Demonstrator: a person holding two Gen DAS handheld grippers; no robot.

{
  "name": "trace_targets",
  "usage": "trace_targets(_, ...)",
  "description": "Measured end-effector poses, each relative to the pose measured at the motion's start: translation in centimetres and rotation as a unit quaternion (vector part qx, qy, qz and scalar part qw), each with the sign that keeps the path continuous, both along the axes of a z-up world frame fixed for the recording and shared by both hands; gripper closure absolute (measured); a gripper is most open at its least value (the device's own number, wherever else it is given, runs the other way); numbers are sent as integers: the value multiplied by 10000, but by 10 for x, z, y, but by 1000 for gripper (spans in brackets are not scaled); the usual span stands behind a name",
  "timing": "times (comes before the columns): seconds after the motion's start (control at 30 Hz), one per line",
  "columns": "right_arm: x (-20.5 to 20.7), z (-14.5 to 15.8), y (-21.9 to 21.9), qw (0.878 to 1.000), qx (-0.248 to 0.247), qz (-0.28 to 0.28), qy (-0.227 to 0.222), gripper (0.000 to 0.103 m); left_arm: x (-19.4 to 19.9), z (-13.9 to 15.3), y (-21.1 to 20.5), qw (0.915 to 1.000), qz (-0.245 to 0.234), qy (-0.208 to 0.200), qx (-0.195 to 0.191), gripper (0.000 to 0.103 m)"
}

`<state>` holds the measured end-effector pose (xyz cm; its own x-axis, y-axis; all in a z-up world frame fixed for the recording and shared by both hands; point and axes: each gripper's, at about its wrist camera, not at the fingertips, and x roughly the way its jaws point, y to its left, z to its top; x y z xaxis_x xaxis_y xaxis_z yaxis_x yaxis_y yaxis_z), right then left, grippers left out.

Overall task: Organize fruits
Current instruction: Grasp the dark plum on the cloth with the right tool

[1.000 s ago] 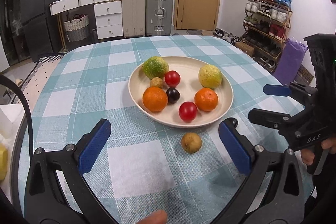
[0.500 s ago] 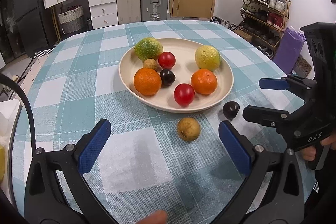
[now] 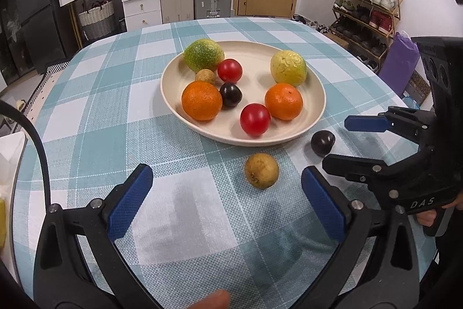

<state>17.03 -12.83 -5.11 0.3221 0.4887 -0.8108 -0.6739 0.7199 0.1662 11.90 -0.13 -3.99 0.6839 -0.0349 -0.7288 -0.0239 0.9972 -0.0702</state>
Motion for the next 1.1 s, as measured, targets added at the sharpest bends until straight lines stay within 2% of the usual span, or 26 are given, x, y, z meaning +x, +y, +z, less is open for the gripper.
trace_targets(0.1,-3,-1,3,9999,20,103,30,33,1,0,0,10000,-2,9,-11,1)
trace_targets(0.47,-4,-2,6,9999,81,145,41,46,3,-4,1,10000,-10,56,-36,1)
trace_targets(0.5,-5,-2,7,9999,69,150,29,50,3,-4,1,10000,-12,60,-37,1)
trace_targets(0.73,-8,-2,14,9997,-55,224,-64,55,2,-4,1,10000,-12,61,-37,1)
trace_targets(1.1,-10,-2,21,9989,-318,189,-271,76,2,-4,1,10000,-19,61,-31,1)
